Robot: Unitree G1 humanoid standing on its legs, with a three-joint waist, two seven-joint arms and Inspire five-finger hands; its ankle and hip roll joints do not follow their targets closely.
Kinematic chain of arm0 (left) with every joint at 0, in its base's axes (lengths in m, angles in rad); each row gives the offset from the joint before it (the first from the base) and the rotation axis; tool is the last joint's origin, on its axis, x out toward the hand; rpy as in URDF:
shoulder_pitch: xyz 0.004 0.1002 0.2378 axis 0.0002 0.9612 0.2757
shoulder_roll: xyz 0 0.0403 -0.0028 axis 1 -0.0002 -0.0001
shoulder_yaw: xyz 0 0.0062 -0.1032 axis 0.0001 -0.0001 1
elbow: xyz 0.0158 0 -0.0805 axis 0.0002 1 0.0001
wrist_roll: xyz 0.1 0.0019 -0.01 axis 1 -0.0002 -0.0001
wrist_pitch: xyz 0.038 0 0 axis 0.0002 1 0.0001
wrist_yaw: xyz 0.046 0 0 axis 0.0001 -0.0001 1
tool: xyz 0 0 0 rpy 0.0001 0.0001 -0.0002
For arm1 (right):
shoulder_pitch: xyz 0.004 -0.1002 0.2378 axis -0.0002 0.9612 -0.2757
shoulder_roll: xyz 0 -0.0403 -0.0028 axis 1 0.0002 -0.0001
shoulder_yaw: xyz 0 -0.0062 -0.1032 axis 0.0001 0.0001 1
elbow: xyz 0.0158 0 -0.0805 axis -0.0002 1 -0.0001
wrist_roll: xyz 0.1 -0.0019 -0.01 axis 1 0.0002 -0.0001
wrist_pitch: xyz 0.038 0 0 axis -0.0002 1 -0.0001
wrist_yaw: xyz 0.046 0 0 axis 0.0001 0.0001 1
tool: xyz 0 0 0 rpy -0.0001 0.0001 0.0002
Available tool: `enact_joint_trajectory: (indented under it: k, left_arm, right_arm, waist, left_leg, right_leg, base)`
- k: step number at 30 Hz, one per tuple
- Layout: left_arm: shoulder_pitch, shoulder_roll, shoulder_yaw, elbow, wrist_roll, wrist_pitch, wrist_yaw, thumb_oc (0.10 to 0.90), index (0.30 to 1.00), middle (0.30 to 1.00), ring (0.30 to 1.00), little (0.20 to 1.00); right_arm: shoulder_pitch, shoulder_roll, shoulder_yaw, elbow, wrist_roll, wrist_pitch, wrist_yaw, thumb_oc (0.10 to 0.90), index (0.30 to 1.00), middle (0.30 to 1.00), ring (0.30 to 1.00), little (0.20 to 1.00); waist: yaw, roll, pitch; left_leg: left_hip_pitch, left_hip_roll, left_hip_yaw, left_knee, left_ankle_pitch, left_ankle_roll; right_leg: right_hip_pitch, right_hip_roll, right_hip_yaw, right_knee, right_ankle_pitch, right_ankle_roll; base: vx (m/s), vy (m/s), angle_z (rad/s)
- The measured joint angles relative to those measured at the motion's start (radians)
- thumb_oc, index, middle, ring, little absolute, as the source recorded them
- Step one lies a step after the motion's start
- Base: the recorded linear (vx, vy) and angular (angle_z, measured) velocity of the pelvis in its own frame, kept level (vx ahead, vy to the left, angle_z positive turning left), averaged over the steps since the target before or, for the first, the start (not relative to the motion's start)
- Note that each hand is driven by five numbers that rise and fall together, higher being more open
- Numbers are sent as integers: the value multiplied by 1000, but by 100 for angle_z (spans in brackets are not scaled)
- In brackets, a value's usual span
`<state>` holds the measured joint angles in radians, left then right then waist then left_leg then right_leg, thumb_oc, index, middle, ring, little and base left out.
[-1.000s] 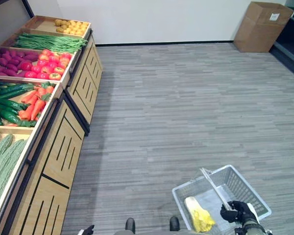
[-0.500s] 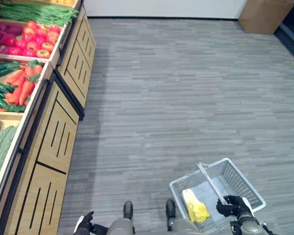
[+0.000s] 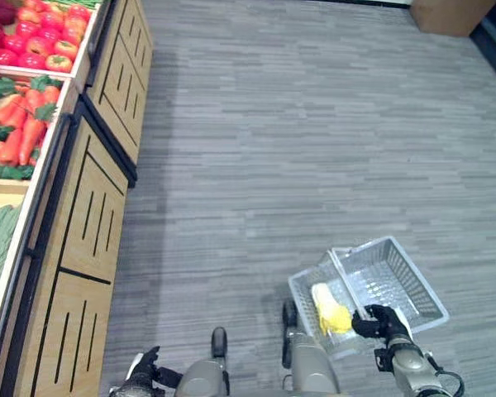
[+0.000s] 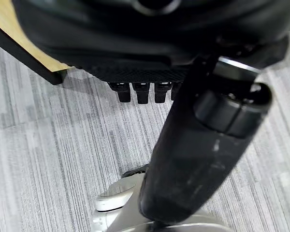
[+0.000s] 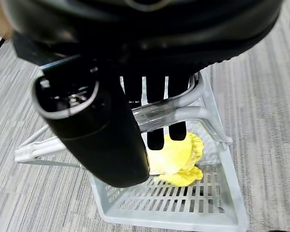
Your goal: Get the vegetables into the basket
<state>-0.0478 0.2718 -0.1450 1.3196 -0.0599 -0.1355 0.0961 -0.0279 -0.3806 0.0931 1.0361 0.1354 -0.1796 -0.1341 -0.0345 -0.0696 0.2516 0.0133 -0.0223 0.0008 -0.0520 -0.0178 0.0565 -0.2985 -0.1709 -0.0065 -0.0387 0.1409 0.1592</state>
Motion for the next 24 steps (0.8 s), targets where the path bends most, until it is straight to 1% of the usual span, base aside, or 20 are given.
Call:
enact_joint_trajectory:
  k: [2, 3, 4, 6, 7, 8, 10, 11, 12, 13, 15, 16, 17, 18, 19, 20, 21, 22, 23, 24]
  left_arm:
    - [4, -5, 2, 4, -11, -1, 1, 900, 1000, 1000, 1000, 1000]
    - [7, 0, 4, 3, -20, -2, 1, 900, 1000, 1000, 1000, 1000]
    - [8, -15, 24, 7, -25, -2, 3, 900, 1000, 1000, 1000, 1000]
    - [16, -33, 33, -1, -39, -2, 7, 900, 1000, 1000, 1000, 1000]
    - [26, -45, 40, -11, -41, -2, 11, 900, 1000, 1000, 1000, 1000]
    - [21, -49, 42, -10, -41, -3, 14, 900, 1000, 1000, 1000, 1000]
    - [18, -53, 59, -10, -42, -7, 13, 900, 1000, 1000, 1000, 1000]
    - [4, -57, 61, -4, -43, -10, 15, 900, 1000, 1000, 1000, 1000]
    - [0, -59, 60, -3, -43, -10, 16, 900, 1000, 1000, 1000, 1000]
    - [-9, -61, 59, -9, -45, -11, 13, 900, 1000, 1000, 1000, 1000]
    - [-25, -64, 59, -9, -58, -10, 14, 900, 1000, 1000, 1000, 1000]
    - [-51, -65, 59, -9, -65, -7, 19, 900, 1000, 1000, 1000, 1000]
    - [-59, -67, 59, -10, -69, -9, 24, 900, 1000, 1000, 1000, 1000]
    - [-59, -69, 57, -14, -72, -10, 30, 900, 1000, 1000, 1000, 1000]
    - [-73, -70, 54, -25, -79, -8, 37, 900, 1000, 1000, 1000, 1000]
    - [-77, -66, 56, -37, -83, -10, 36, 900, 1000, 1000, 1000, 1000]
    - [-78, -62, 55, -45, -84, -14, 39, 900, 1000, 1000, 1000, 1000]
    - [-103, -63, 54, -55, -83, -8, 48, 900, 1000, 1000, 1000, 1000]
    - [-123, -58, 26, -50, -84, -9, 55, 900, 1000, 1000, 1000, 1000]
    - [-122, -57, 16, -65, -82, -13, 61, 900, 1000, 1000, 1000, 1000]
  right_arm:
    - [2, 4, 2, 8, 0, 2, -1, 400, 300, 300, 300, 300]
    - [14, 5, 2, 11, 0, 2, 0, 400, 300, 300, 300, 300]
    - [17, 1, -1, 21, 0, 12, -2, 400, 300, 300, 300, 300]
    - [23, -3, -1, 22, 1, 20, -7, 400, 300, 300, 300, 300]
    - [4, -12, 1, 31, 1, 20, -3, 400, 300, 300, 300, 300]
    - [-13, -17, 2, 34, 0, 20, -4, 400, 300, 300, 300, 300]
    - [-26, -29, 2, 34, 0, 17, 0, 400, 300, 300, 300, 300]
    - [-38, -40, 1, 35, 1, 12, 1, 400, 300, 300, 300, 300]
    - [-39, -43, 1, 35, 1, 12, 1, 400, 300, 300, 300, 300]
    - [-41, -52, 2, 35, 2, 9, 1, 400, 300, 300, 300, 300]
    - [-43, -53, 1, 37, 2, 9, 3, 400, 300, 300, 300, 300]
    - [-32, -50, 2, 37, 3, 8, 4, 400, 300, 300, 300, 300]
    - [-24, -50, 3, 41, 3, 9, 5, 400, 300, 300, 300, 300]
    - [-25, -48, 4, 43, 4, 8, 6, 400, 300, 300, 300, 300]
    - [-1, -38, 0, 44, 27, 0, 0, 400, 300, 300, 300, 300]
    - [1, -34, 1, 45, 31, 0, -1, 400, 300, 300, 300, 300]
    - [0, -29, 3, 51, 34, -1, -1, 400, 300, 300, 300, 300]
    - [-9, -28, -5, 53, 43, -2, -10, 400, 300, 300, 300, 300]
    - [-9, -25, -9, 59, 52, -1, -17, 400, 300, 300, 300, 300]
    - [-11, -25, -9, 66, 56, 0, -16, 400, 300, 300, 300, 300]
  waist:
    - [-11, 0, -3]
    - [-13, -10, -9]
    - [-18, 11, -13]
    - [-23, 34, -25]
    - [-19, 56, -30]
    - [-11, 52, -29]
    - [-9, 53, -32]
    - [-11, 50, -36]
    - [-12, 49, -38]
    - [-12, 52, -43]
    - [-13, 53, -44]
    - [-13, 46, -42]
    - [-6, 43, -41]
    - [-1, 43, -40]
    - [-8, 26, -30]
    - [-1, 25, -31]
    - [6, 19, -27]
    - [-8, 18, -17]
    - [-3, 11, -7]
    - [7, 0, 1]
  left_leg:
    - [26, 4, -30, -2, -27, -24]
    - [50, 3, -55, -17, -40, -47]
    - [74, 38, -82, -41, -50, -62]
    - [79, 87, -91, -26, -58, -88]
    - [76, 123, -74, 16, -45, -109]
    - [61, 139, -74, 77, -46, -123]
    - [51, 154, -85, 118, -37, -148]
    - [30, 165, -106, 162, -11, -185]
    - [24, 168, -113, 174, -9, -191]
    - [4, 179, -135, 208, 1, -212]
    - [-25, 187, -144, 248, 14, -222]
    - [-111, 178, -164, 392, 11, -235]
    - [-149, 177, -159, 462, 18, -233]
    - [-172, 179, -155, 490, 47, -232]
    - [-232, 181, -121, 582, 92, -247]
    - [-244, 183, -106, 605, 93, -237]
    - [-253, 182, -89, 594, 88, -230]
    - [-317, 181, -50, 574, 54, -234]
    - [-342, 163, -5, 494, 45, -232]
    - [-353, 149, 9, 417, 42, -209]
  right_leg:
    - [14, 6, 25, -42, 20, -1]
    - [33, 3, 26, -39, 6, 3]
    - [51, 27, 9, -27, 63, -7]
    - [58, 63, -39, -6, 79, -30]
    - [68, 100, -58, 16, 58, -84]
    - [78, 115, -68, 28, 49, -103]
    - [92, 129, -77, 34, 32, -116]
    - [93, 138, -93, 59, -5, -131]
    - [92, 140, -98, 65, -12, -137]
    - [85, 154, -113, 95, -37, -150]
    - [77, 165, -123, 121, -67, -160]
    - [70, 156, -153, 149, -86, -181]
    - [71, 157, -160, 158, -93, -193]
    - [72, 162, -162, 177, -113, -205]
    - [97, 150, -194, 163, -130, -216]
    - [103, 145, -202, 161, -122, -223]
    - [109, 144, -209, 158, -125, -228]
    - [124, 145, -224, 137, -163, -245]
    - [128, 136, -224, 126, -158, -245]
    - [127, 136, -218, 125, -147, -218]
  base:
    - [308, -166, 51]
    - [369, -287, 73]
    - [327, -304, 68]
    - [250, -264, 48]
    - [250, -245, 21]
    - [319, -298, 0]
    - [227, -214, 6]
    - [86, -105, 18]
    - [146, -182, 26]
    - [176, -223, 20]
    - [181, -236, 33]
    - [173, -260, 44]
    - [159, -205, 40]
    - [169, -195, 52]
    - [94, -76, 55]
    - [194, -104, 55]
    - [226, -34, 54]
    - [311, -9, 71]
    - [308, 108, 65]
    - [329, 121, 8]
